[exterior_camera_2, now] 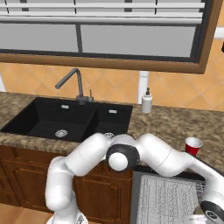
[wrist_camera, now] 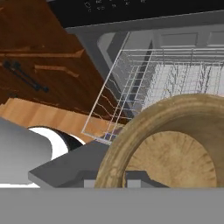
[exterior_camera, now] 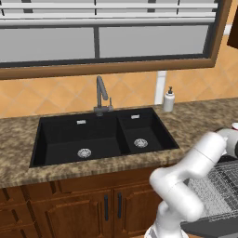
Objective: Pick up the cup and bowl from the counter, place them in the dishwasher, and close the dishwasher door.
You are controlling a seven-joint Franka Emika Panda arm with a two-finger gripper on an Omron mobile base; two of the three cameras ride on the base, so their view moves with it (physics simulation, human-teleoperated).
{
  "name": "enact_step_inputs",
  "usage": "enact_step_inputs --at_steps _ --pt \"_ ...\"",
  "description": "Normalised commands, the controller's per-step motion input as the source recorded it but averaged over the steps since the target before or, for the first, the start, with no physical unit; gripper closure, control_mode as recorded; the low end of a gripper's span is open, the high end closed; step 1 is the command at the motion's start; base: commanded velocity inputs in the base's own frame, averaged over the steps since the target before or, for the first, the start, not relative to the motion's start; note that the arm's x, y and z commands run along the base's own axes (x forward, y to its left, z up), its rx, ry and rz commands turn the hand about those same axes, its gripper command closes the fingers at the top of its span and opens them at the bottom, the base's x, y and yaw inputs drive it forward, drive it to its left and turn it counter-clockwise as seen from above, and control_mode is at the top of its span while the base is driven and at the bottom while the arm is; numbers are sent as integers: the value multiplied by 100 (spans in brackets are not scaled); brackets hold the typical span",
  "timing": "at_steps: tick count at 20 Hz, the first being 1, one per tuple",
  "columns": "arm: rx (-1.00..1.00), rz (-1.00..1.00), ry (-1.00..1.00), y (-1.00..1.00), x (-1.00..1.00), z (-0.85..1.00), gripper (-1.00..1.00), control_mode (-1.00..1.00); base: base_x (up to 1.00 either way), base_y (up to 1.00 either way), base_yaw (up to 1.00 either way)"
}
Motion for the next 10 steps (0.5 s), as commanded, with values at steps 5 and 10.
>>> enact_step_inputs --at_steps 5,10 --pt "-4 0 0 4 47 -91 100 -100 0 0 0" --pt "0 0 0 0 65 -67 100 -100 0 0 0"
